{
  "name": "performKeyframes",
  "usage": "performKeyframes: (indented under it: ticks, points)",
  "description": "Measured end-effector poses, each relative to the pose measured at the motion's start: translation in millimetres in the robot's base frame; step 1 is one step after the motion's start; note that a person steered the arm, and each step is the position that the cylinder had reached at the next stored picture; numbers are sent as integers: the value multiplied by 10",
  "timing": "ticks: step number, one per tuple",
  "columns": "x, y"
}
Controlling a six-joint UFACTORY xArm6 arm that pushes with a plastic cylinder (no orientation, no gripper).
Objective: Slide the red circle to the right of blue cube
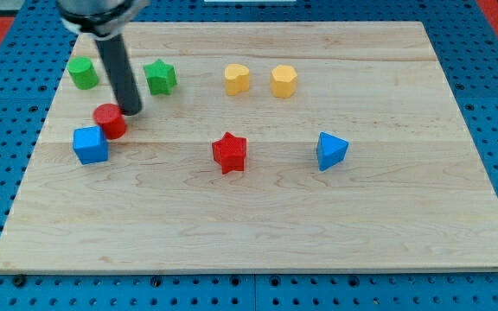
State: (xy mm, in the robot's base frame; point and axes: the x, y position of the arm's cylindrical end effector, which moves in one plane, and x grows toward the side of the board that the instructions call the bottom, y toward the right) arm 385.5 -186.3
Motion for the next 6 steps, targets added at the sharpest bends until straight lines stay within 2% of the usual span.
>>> performKeyframes:
  ticks: [1, 3, 4, 5, 6]
  points:
    - [-44, -108]
    - [-53, -730]
    - [65, -690]
    - [142, -82]
    - [320, 58]
